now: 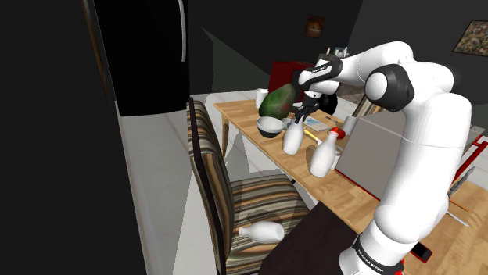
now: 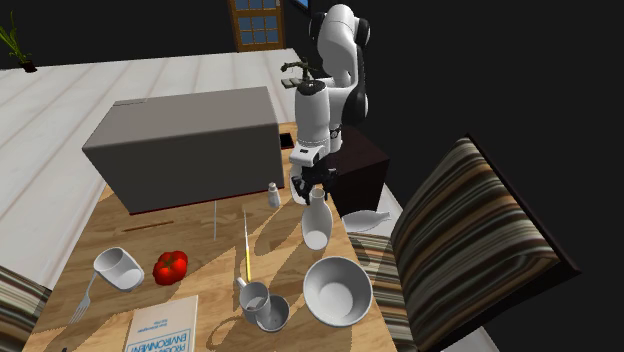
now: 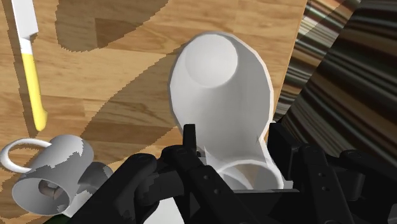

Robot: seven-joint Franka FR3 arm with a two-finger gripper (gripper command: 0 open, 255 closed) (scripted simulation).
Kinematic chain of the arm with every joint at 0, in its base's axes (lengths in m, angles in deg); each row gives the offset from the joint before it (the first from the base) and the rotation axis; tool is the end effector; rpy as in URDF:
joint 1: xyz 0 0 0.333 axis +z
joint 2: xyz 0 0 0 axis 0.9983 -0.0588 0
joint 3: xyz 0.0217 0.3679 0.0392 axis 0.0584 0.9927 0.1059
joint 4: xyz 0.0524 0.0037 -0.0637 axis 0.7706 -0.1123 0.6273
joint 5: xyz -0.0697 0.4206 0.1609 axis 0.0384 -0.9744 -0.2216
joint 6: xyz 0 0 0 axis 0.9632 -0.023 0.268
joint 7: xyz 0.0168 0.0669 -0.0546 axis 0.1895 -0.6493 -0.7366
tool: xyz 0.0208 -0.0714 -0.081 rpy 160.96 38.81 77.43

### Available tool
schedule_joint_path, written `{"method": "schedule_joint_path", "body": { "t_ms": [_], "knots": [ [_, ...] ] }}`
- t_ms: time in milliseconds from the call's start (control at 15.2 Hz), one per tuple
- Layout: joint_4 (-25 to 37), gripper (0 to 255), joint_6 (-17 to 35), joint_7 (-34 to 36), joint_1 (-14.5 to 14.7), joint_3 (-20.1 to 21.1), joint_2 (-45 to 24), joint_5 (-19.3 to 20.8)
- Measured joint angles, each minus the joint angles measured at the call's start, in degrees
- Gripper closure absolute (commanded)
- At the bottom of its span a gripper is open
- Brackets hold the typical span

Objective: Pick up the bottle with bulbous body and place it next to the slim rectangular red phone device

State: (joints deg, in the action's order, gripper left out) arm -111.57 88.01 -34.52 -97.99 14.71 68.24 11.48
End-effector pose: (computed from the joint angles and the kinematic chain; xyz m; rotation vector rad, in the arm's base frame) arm 0.5940 -0.3895 0.4417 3.1144 -0.1422 0.2409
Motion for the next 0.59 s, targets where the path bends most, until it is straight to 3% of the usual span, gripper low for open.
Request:
{"method": "schedule_joint_path", "body": {
  "t_ms": [594],
  "knots": [
    [3.27,255,-4.63,1.0,0.14,-0.39,1.49,1.18]
  ]
}}
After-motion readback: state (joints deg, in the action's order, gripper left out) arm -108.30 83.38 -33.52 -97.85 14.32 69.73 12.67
